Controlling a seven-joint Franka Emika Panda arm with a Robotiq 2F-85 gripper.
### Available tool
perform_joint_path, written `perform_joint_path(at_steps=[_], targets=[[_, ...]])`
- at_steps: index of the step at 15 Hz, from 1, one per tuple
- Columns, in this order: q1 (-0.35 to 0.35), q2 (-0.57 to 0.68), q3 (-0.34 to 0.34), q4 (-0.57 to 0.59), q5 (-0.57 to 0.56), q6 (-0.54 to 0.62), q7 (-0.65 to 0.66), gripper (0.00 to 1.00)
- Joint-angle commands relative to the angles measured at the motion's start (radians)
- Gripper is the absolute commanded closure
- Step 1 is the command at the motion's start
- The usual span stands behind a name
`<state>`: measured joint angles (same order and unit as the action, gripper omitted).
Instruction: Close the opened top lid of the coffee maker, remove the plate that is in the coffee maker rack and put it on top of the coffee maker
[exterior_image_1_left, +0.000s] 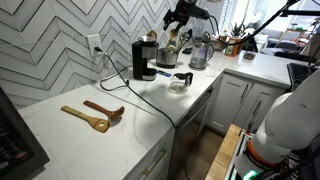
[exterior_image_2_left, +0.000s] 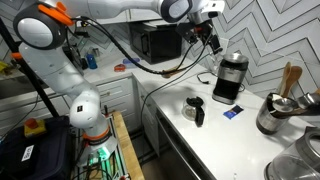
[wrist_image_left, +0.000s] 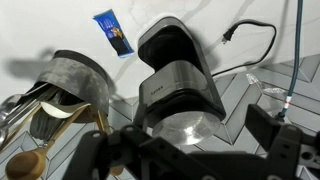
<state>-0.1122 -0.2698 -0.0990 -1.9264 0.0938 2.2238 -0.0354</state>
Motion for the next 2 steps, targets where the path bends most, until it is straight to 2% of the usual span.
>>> perform_joint_path(at_steps=[1,2], targets=[[0.010,-0.008,-0.008,-0.007,-0.003,0.002,0.000,0.00],[0.010,-0.014,-0.008,-0.015,-0.003,0.005,-0.002,0.00]])
